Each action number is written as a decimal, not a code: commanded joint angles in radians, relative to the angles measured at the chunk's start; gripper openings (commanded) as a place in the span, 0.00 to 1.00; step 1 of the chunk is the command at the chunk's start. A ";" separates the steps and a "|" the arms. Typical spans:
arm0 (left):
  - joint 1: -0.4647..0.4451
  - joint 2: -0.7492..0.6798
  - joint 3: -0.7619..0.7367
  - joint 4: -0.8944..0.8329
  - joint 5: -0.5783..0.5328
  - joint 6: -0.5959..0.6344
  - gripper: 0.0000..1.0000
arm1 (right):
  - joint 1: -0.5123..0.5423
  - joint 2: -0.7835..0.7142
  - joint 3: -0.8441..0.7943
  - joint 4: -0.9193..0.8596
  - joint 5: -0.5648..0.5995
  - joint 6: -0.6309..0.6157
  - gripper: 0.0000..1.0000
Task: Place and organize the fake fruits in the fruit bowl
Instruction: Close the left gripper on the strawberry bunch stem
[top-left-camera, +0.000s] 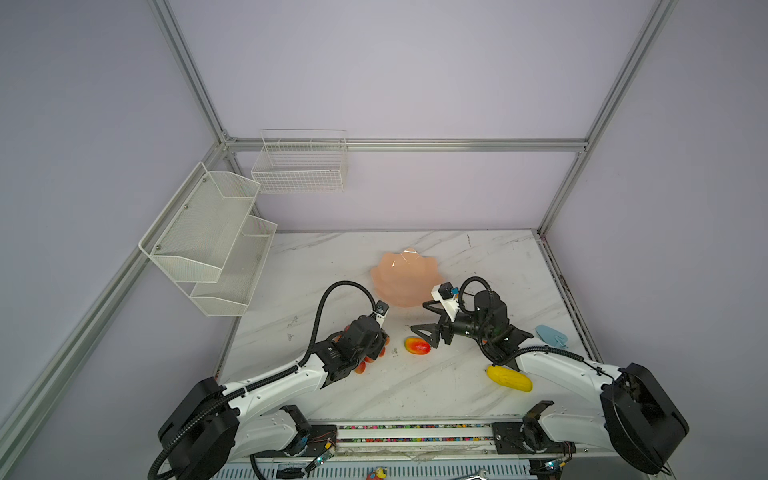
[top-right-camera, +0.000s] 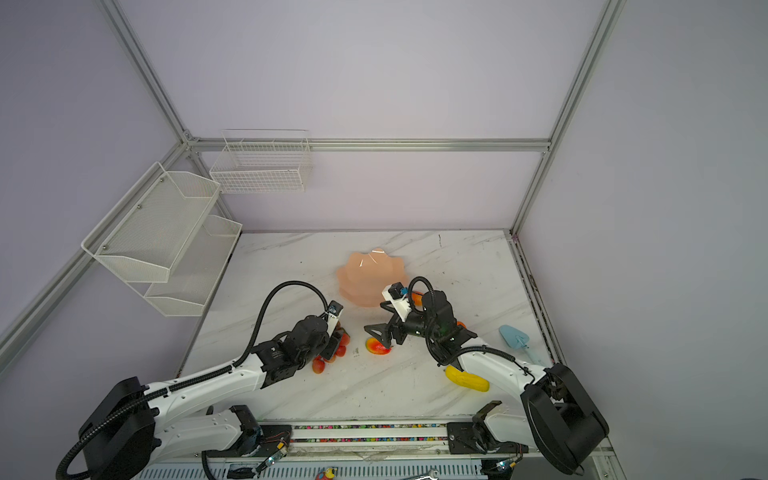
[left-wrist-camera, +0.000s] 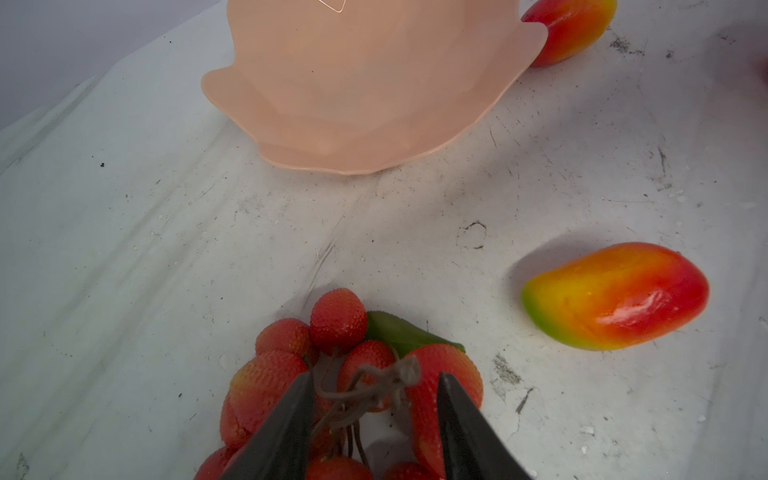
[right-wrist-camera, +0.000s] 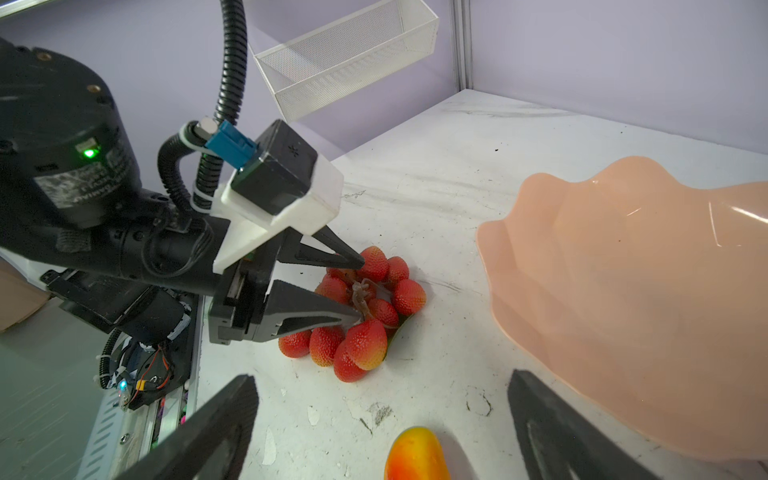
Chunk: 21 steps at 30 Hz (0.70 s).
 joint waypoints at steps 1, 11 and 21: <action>-0.007 -0.002 0.043 0.039 -0.046 0.005 0.35 | 0.006 -0.019 0.019 -0.009 -0.015 -0.030 0.97; -0.005 -0.089 0.021 0.007 -0.187 0.034 0.11 | 0.006 -0.034 0.017 -0.010 -0.009 -0.030 0.97; 0.006 -0.160 0.198 -0.011 -0.258 0.102 0.03 | 0.005 -0.081 0.004 -0.016 0.200 0.015 0.97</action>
